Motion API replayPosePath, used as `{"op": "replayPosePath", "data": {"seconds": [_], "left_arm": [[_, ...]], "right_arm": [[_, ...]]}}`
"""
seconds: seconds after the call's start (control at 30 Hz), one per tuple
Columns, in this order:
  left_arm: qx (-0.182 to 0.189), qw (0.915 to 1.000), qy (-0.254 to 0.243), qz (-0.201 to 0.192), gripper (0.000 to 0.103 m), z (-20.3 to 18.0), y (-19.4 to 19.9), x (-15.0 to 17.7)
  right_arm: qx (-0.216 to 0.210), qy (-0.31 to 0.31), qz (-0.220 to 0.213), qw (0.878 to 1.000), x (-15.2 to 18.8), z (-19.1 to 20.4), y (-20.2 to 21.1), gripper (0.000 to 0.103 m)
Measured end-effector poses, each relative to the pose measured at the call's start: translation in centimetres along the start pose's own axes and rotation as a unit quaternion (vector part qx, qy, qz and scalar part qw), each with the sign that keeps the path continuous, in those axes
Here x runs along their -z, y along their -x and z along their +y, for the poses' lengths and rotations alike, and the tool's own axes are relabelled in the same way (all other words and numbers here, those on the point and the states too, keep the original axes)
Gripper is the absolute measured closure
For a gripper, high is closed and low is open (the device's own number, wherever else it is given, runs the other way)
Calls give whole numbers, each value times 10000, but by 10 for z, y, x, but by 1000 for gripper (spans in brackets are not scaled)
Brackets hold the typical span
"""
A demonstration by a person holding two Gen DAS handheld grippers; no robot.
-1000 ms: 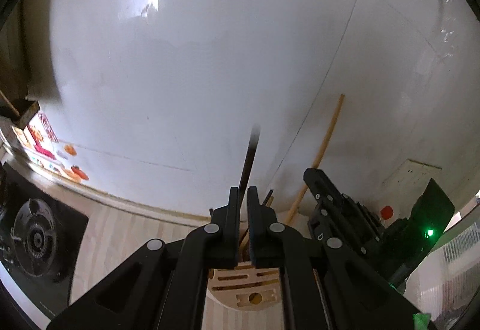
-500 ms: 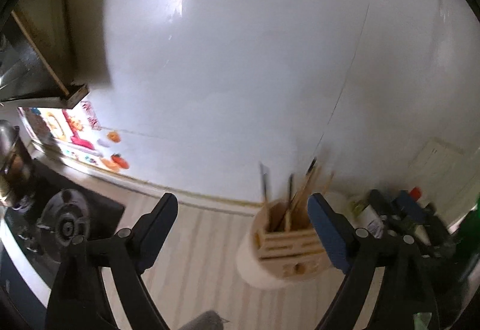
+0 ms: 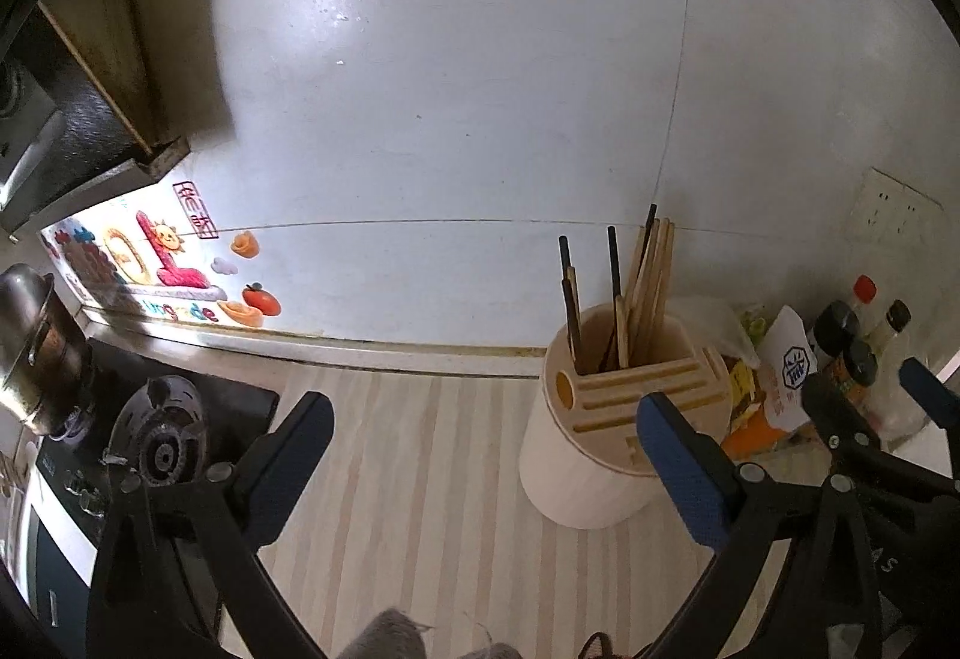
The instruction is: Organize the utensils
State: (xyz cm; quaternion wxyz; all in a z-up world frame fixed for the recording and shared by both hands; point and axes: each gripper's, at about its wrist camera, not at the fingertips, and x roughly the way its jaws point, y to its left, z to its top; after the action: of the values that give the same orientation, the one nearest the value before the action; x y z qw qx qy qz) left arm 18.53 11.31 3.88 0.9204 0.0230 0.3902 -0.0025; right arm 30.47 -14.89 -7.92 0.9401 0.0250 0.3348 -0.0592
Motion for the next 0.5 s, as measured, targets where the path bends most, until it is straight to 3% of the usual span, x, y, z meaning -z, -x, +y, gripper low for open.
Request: {"op": "replayPosePath", "data": {"seconds": [0.3,0.5], "left_arm": [[-74,9993,11,-364,0,1,57,29],[-36,9985,97,-544,0,-1,110,58]], "right_arm": [[175,-95,-144,9997,9,-8,53,2],[300,-129,-272,9991,25,-23,114,1]]}}
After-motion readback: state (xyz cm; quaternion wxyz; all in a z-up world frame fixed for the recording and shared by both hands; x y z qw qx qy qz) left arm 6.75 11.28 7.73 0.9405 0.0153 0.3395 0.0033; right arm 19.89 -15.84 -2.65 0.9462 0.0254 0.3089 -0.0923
